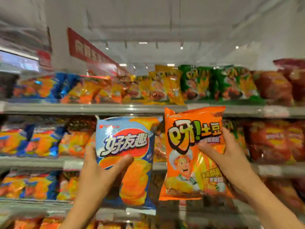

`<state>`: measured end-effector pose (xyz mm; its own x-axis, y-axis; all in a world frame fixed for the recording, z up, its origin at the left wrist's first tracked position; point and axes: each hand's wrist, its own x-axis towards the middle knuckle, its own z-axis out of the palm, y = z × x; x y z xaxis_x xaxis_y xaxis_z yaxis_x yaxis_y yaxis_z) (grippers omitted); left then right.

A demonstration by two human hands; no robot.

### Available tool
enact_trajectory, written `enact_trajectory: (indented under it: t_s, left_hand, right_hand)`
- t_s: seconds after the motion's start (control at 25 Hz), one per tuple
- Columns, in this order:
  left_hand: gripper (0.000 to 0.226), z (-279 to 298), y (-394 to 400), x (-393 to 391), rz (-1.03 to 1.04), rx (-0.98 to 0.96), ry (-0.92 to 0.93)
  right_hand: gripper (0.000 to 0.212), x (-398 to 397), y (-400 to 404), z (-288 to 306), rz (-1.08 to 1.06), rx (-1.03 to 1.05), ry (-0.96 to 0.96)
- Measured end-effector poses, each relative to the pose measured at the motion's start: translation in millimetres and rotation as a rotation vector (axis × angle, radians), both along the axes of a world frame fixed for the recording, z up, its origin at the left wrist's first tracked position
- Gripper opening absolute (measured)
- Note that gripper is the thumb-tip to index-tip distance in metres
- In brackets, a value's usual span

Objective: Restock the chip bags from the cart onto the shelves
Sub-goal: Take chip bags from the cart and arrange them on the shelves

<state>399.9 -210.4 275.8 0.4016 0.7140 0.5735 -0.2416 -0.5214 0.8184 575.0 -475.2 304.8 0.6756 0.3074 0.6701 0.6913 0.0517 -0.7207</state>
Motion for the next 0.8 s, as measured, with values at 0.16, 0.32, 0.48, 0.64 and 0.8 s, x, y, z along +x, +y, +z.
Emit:
enact_trajectory:
  t_s: [0.16, 0.32, 0.48, 0.64, 0.8]
  left_hand:
    - [0.083, 59, 37, -16, 0.036, -0.004, -0.073]
    - [0.069, 103, 61, -3, -0.029, -0.019, -0.169]
    - [0.061, 134, 90, 10, -0.001, 0.004, -0.238]
    - [0.068, 168, 141, 21, 0.122, 0.024, -0.279]
    - [0.067, 196, 188, 35, 0.154, 0.035, -0.264]
  right_hand:
    - [0.06, 3, 46, 54, 0.103, -0.021, -0.056]
    - [0.059, 15, 82, 86, 0.134, -0.048, -0.13]
    - [0.06, 45, 110, 133, 0.201, 0.041, -0.134]
    - [0.041, 93, 146, 200, 0.239, 0.167, -0.121]
    - [0.038, 128, 200, 249, 0.33, 0.211, -0.058]
